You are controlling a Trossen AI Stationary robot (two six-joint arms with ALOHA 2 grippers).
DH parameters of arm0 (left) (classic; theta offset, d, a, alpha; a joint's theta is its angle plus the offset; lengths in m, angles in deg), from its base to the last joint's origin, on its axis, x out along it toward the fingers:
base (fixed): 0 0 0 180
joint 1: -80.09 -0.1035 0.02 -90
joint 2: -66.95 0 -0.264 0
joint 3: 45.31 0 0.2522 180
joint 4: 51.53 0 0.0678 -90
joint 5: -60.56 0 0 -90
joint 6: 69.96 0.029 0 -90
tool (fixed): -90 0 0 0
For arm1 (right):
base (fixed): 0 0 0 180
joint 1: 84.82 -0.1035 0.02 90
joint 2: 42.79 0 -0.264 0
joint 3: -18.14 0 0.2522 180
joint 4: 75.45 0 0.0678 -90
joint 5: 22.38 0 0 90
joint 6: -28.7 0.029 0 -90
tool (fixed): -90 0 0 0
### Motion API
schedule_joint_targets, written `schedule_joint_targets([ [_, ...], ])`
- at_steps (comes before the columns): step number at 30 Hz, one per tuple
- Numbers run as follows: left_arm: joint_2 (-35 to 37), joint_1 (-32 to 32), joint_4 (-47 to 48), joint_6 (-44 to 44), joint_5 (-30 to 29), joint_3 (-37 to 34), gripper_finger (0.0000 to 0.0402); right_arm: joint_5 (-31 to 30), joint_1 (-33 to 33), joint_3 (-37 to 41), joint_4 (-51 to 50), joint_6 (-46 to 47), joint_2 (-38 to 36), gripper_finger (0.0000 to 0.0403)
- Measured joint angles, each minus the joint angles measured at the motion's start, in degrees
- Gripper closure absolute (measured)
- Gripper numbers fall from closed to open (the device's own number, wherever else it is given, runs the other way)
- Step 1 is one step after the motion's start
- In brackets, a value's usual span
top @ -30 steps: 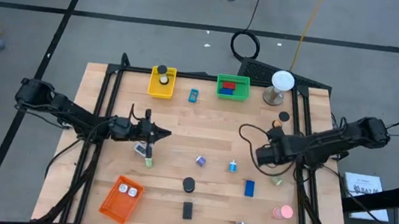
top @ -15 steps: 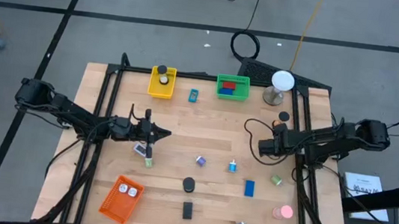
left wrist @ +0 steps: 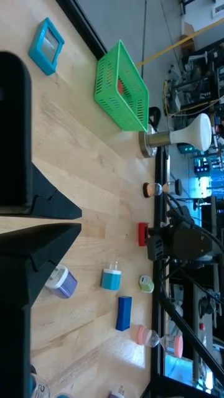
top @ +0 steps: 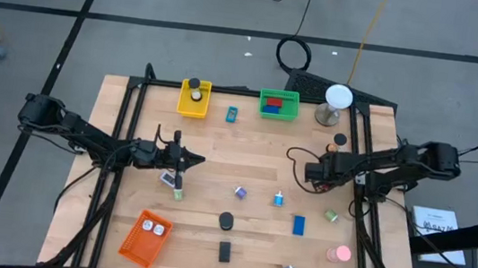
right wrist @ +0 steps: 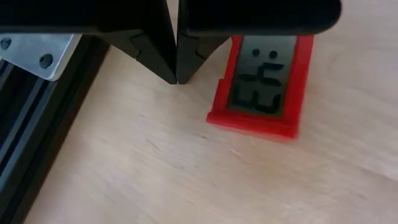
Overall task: Pick & Place Office items
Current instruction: Put the red digital clock into the green bin
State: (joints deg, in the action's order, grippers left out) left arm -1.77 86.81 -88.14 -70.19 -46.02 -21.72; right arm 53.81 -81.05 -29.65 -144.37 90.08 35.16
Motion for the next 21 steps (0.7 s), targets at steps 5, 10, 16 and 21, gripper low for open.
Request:
schedule_joint_targets([
  [5,0.0,0.0,0.0,0.0,0.0,0.0,0.0376,-1.2,-0.1,0.1,2.2,-0.4,-0.5,0.0403],
  [10,0.0,0.0,0.0,0.0,0.0,0.0,0.0376,-1.5,-0.1,0.0,3.2,-0.8,-0.8,0.0403],
  [16,0.0,0.0,0.0,0.0,0.0,0.0,0.0376,-2.3,-0.1,-0.5,6.2,-3.7,-0.8,0.0403],
  [21,0.0,0.0,0.0,0.0,0.0,0.0,0.0376,-3.4,-1.3,-3.4,9.2,-7.0,-0.8,0.0403],
])
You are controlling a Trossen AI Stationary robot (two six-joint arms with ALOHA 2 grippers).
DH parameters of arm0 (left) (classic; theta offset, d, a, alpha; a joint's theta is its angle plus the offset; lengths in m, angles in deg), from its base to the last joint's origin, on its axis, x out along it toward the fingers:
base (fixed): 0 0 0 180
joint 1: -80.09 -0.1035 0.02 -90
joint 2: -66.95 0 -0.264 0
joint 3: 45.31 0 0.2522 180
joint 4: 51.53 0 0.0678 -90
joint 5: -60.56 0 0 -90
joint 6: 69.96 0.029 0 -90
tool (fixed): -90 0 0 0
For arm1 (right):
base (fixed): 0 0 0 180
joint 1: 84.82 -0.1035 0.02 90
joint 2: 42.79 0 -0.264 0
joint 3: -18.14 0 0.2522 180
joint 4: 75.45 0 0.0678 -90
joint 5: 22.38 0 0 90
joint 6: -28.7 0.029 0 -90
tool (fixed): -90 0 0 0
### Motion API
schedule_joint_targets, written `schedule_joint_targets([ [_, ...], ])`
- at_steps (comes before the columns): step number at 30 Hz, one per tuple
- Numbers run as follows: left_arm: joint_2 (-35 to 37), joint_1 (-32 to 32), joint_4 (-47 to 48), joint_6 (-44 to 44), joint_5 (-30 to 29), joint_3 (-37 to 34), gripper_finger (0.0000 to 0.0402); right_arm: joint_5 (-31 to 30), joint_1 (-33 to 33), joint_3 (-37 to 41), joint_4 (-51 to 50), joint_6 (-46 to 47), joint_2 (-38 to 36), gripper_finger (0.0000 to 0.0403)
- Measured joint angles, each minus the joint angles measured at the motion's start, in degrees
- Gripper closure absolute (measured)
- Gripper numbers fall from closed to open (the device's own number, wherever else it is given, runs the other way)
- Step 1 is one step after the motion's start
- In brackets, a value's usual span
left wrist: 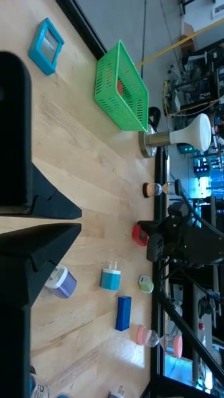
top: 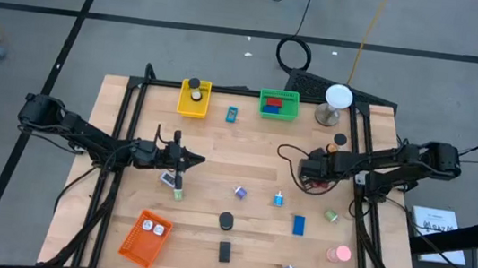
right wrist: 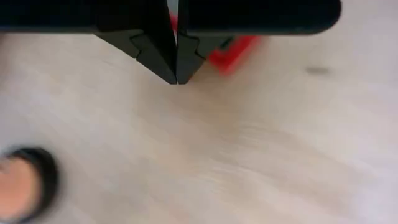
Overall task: Pick & Place Office items
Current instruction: Put the red digital clock into the green bin
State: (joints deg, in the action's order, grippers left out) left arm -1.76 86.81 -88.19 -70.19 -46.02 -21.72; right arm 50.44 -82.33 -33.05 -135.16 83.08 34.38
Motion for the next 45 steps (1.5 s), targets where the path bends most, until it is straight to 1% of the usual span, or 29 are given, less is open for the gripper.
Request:
schedule_joint_targets([
  [4,0.0,0.0,0.0,0.0,0.0,0.0,0.0376,-0.4,-2.1,-2.5,1.9,-3.6,0.0,0.0397],
  [10,0.0,0.0,0.0,0.0,0.0,0.0,0.0376,-0.5,-5.1,-6.4,0.5,-8.3,0.0,0.0364],
  [16,0.0,0.0,0.0,0.0,0.0,0.0,0.0376,-0.2,-6.7,-8.7,-4.4,-13.6,0.0,0.031],
  [20,0.0,0.0,0.0,0.0,0.0,0.0,0.0376,2.6,-6.7,-8.7,-7.1,-16.4,0.0,0.0269],
  [24,0.0,0.0,0.0,0.0,0.0,0.0,0.0376,4.9,-6.7,-8.7,-7.4,-19.5,0.0,0.0227],
  [28,0.0,0.0,0.0,0.0,0.0,0.0,0.0376,5.5,-6.7,-8.7,-7.5,-25.4,0.0,0.0192],
  [31,0.0,0.0,0.0,0.0,0.0,0.0,0.0376,5.5,-6.7,-8.7,-7.5,-30.7,0.0,0.0174],
  [34,0.0,0.0,0.0,0.0,0.0,0.0,0.0376,5.5,-6.7,-8.4,-7.3,-34.9,0.0,0.0165],
  [37,0.0,0.0,0.0,0.0,0.0,0.0,0.0376,5.5,-6.7,-6.6,-6.7,-37.9,0.0,0.0164],
  [41,0.0,0.0,0.0,0.0,0.0,0.0,0.0376,5.3,-6.6,-3.6,-5.3,-39.3,0.0,0.0169],
  [45,0.0,0.0,0.0,0.0,0.0,0.0,0.0376,5.3,-6.6,-3.2,-4.6,-39.3,0.0,0.0178],
])
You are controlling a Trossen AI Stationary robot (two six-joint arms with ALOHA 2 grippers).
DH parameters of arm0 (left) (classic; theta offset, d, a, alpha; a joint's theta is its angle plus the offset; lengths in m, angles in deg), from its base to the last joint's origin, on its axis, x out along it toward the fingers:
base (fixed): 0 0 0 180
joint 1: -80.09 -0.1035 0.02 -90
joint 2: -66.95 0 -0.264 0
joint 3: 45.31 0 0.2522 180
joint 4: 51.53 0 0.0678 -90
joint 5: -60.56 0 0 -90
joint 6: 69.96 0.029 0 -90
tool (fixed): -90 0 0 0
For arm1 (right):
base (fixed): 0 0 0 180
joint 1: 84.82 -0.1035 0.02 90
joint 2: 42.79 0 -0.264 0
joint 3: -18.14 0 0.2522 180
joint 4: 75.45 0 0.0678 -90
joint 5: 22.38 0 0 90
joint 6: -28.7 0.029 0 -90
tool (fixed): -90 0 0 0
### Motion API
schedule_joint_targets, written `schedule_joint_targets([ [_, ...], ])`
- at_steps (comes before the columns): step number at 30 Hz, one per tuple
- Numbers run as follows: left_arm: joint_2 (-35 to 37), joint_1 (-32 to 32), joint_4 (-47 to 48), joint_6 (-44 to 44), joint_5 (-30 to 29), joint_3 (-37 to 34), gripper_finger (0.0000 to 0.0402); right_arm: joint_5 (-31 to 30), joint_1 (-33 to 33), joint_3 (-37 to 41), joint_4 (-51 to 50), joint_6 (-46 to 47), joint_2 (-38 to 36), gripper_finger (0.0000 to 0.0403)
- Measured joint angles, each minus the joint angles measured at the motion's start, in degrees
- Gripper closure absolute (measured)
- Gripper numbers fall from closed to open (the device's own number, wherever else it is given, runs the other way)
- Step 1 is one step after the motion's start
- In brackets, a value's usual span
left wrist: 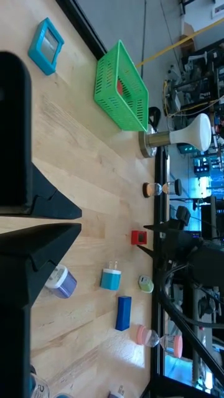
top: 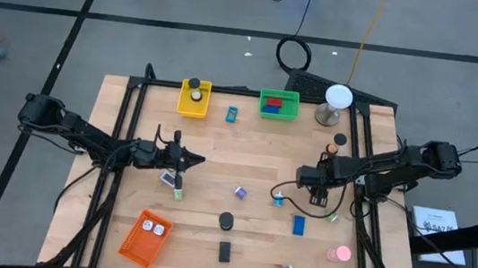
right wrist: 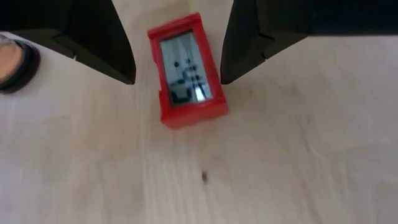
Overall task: Pick & Place Office items
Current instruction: Put the red digital clock into the green bin
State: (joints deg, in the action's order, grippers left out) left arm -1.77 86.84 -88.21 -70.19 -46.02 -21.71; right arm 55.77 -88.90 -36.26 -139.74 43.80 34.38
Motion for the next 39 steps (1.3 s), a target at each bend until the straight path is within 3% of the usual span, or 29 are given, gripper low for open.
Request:
schedule_joint_targets([
  [12,0.0,0.0,0.0,0.0,0.0,0.0,0.0376,0.2,1.9,0.0,2.7,0.1,2.5,0.0212],
  [17,0.0,0.0,0.0,0.0,0.0,0.0,0.0376,3.5,3.8,-0.2,5.6,-2.6,3.6,0.0212],
  [25,0.0,0.0,0.0,0.0,0.0,0.0,0.0376,4.7,5.7,-0.1,5.9,-2.3,3.2,0.0263],
  [35,0.0,0.0,0.0,0.0,0.0,0.0,0.0376,1.7,8.5,-4.9,6.9,-2.7,3.3,0.0252],
  [39,0.0,0.0,0.0,0.0,0.0,0.0,0.0376,1.4,11.3,-7.7,15.3,-8.3,5.0,0.0258],
])
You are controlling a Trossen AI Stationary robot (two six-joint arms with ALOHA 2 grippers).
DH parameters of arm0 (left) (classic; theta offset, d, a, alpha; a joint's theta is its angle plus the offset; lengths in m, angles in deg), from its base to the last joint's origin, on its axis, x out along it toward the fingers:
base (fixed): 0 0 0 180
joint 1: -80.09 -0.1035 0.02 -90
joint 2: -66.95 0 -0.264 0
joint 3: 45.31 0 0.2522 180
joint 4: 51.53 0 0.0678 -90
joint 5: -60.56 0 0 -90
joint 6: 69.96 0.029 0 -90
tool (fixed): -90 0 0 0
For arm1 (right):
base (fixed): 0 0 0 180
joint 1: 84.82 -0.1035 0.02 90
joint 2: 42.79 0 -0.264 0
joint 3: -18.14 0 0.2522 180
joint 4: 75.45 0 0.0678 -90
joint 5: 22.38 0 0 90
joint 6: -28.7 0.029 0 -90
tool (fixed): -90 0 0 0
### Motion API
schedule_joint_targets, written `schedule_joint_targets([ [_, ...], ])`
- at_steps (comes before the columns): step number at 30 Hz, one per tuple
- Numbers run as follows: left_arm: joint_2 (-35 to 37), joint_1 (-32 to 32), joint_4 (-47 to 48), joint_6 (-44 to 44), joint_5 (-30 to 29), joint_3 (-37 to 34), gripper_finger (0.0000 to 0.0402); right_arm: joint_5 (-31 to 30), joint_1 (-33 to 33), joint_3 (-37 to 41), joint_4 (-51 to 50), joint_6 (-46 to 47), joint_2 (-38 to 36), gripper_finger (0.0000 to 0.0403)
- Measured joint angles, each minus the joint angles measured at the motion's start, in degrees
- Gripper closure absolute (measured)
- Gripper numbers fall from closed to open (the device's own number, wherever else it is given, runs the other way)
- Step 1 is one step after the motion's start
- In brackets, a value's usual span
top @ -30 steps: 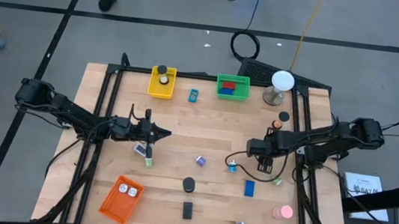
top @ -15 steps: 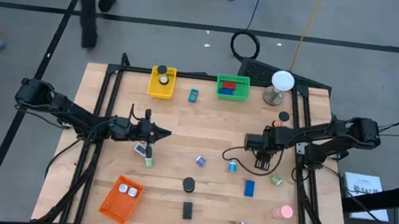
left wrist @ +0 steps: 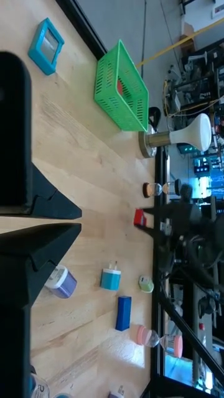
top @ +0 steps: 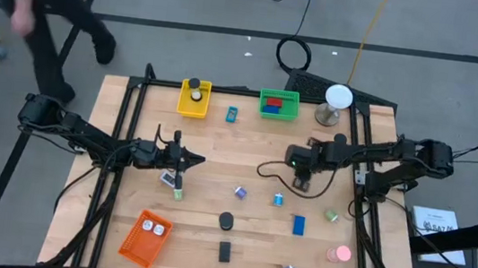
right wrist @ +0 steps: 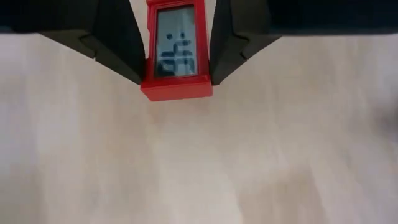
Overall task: Pick & Place Office items
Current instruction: Put the red digital clock into the green bin
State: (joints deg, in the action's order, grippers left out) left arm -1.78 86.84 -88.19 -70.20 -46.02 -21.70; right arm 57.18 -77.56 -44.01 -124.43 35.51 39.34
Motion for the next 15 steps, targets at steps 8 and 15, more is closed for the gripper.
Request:
schedule_joint_targets([
  [8,0.0,0.0,0.0,0.0,0.0,0.0,0.0376,0.1,5.3,-10.3,7.2,-11.7,13.0,0.0245],
  [15,0.0,0.0,0.0,0.0,0.0,0.0,0.0376,1.5,7.0,-17.2,7.4,-16.0,23.2,0.0246],
])
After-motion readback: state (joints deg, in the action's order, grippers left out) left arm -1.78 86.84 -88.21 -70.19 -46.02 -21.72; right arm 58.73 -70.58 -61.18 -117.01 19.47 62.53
